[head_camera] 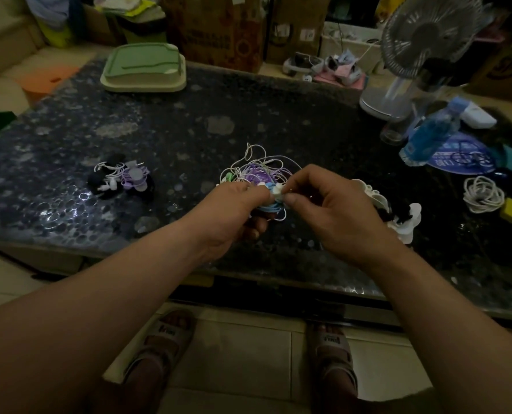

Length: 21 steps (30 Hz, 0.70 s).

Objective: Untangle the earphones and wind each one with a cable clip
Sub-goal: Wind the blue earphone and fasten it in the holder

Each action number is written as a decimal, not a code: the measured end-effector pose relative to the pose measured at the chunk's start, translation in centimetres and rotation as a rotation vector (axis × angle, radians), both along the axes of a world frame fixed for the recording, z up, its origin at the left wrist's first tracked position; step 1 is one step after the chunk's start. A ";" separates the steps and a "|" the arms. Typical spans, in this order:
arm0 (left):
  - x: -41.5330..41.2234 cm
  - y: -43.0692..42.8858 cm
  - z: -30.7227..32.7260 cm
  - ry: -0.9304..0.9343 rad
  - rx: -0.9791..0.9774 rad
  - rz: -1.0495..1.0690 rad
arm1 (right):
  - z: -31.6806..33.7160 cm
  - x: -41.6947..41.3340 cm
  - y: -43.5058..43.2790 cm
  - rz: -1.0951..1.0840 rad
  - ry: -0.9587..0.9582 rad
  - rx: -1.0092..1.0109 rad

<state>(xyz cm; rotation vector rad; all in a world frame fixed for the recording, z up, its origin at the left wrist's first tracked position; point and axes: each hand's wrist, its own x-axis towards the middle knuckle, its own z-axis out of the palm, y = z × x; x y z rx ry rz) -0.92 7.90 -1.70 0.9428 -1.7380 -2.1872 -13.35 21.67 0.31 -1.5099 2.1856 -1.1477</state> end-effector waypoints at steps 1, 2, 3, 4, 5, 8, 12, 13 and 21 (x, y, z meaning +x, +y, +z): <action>0.0 -0.1 0.0 0.013 0.012 0.018 | 0.1 0.0 0.0 0.001 -0.027 -0.015; -0.1 -0.1 -0.1 0.027 0.028 0.034 | 0.2 0.0 0.1 0.005 -0.046 -0.026; 0.0 -0.2 0.0 0.042 0.046 0.045 | 0.3 0.0 0.2 0.012 -0.050 -0.024; -0.1 -0.2 -0.1 0.052 0.057 0.049 | 0.5 -0.1 0.2 0.024 -0.036 -0.009; 0.0 -0.1 -0.1 0.054 0.052 0.046 | 0.5 -0.1 0.3 0.040 -0.009 0.009; -0.1 0.2 -0.4 0.019 -0.106 0.003 | 0.2 -0.3 0.0 0.072 0.106 0.030; -0.1 -0.3 -0.9 -0.060 -0.380 -0.093 | -0.3 -0.1 0.0 0.067 0.050 0.036; 0.0 -0.4 -1.0 -0.082 -0.429 -0.127 | -0.4 -0.2 0.0 0.063 0.019 0.044; 0.6 -0.8 -0.4 -0.097 -0.565 -0.366 | -0.2 -1.0 0.4 0.053 -0.273 0.118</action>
